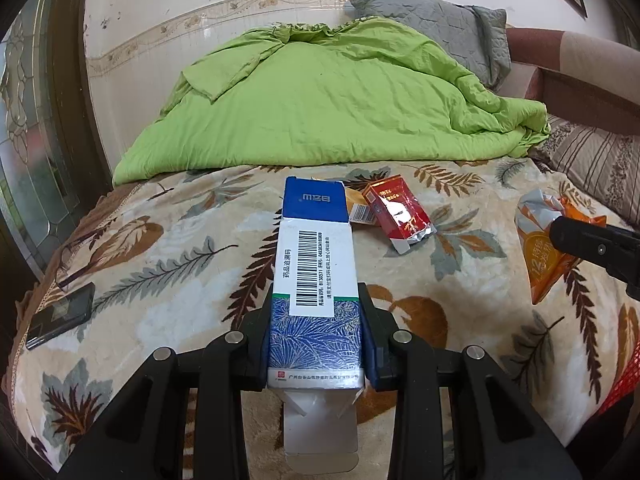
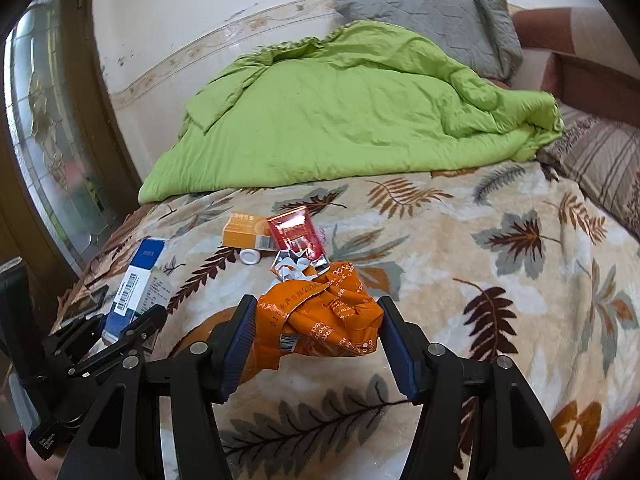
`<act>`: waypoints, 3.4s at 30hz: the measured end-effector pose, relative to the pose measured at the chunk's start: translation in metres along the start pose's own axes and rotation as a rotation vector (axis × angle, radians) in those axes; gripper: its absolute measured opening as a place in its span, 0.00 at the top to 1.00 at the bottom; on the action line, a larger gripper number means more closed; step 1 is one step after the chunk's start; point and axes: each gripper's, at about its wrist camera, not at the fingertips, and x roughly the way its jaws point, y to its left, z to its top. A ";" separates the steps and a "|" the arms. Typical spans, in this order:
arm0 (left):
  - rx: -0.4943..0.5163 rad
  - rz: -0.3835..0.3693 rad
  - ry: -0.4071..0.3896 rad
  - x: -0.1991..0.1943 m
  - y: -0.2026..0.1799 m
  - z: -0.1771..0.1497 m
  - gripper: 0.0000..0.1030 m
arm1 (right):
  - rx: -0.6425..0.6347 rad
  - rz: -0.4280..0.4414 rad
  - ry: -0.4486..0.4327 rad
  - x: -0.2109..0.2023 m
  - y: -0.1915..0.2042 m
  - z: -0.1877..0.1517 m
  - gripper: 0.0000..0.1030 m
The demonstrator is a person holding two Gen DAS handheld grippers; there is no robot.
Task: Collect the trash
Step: 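Hold the orange wrapper in the right tool and blue-and-white box in the left tool, then carry both items over the red wastebasket and open both tools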
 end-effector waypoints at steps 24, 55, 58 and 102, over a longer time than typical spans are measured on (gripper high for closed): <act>0.027 -0.009 0.002 0.008 -0.008 0.000 0.68 | -0.058 -0.020 0.000 0.006 0.011 -0.003 0.37; 0.031 -0.004 0.000 0.007 -0.012 -0.001 0.68 | -0.049 -0.022 -0.005 0.003 0.005 -0.001 0.37; 0.033 -0.004 0.001 0.007 -0.014 -0.002 0.68 | -0.050 -0.023 -0.005 0.003 0.005 -0.001 0.37; 0.173 -0.574 0.023 -0.078 -0.111 0.009 0.68 | 0.205 -0.143 -0.065 -0.153 -0.108 -0.039 0.37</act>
